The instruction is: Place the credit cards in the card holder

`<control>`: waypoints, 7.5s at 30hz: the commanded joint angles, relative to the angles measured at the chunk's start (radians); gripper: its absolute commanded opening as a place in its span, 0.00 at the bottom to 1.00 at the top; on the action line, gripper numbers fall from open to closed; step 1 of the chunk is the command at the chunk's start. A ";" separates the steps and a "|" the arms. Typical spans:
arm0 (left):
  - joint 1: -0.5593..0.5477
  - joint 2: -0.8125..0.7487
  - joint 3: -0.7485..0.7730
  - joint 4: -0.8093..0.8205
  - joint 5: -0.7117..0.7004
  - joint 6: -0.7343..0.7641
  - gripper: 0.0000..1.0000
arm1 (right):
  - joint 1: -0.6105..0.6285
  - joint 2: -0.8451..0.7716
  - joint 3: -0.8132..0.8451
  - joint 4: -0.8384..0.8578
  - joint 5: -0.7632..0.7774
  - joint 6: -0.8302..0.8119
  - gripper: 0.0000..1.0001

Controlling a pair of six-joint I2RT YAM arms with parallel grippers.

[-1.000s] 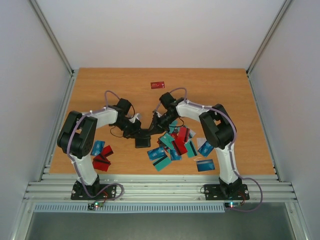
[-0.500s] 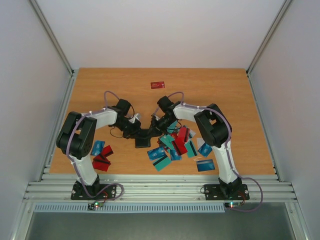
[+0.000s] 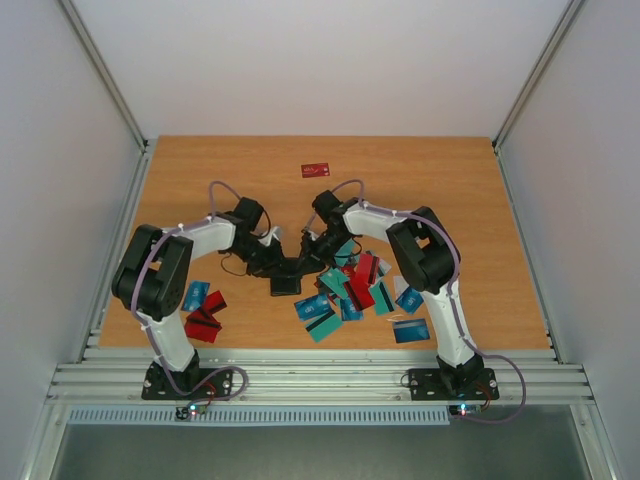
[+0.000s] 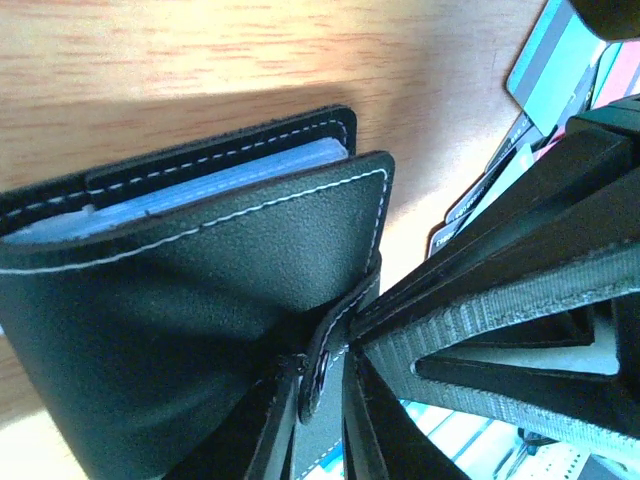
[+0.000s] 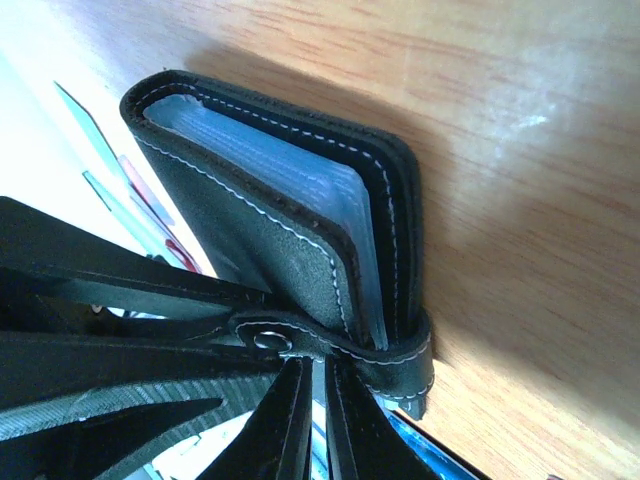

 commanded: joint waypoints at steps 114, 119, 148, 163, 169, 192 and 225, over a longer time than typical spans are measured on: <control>-0.098 -0.142 0.001 -0.227 -0.254 0.094 0.00 | 0.035 0.152 0.086 -0.073 0.066 -0.014 0.08; -0.103 -0.131 -0.010 -0.212 -0.242 0.101 0.00 | 0.035 0.157 0.094 -0.076 0.065 -0.019 0.08; -0.104 -0.117 -0.024 -0.121 -0.277 0.061 0.00 | 0.027 -0.130 -0.050 0.050 -0.088 0.017 0.11; -0.105 -0.109 -0.011 -0.121 -0.266 0.069 0.00 | 0.063 -0.092 -0.145 0.256 -0.120 0.183 0.11; -0.105 -0.103 -0.006 -0.118 -0.263 0.070 0.00 | 0.070 -0.055 -0.128 0.253 -0.115 0.190 0.06; -0.105 -0.104 -0.014 -0.109 -0.260 0.060 0.00 | 0.074 -0.041 -0.150 0.256 -0.096 0.167 0.04; -0.167 -0.098 -0.076 -0.082 -0.390 0.015 0.01 | 0.132 -0.005 -0.185 0.144 0.142 0.066 0.02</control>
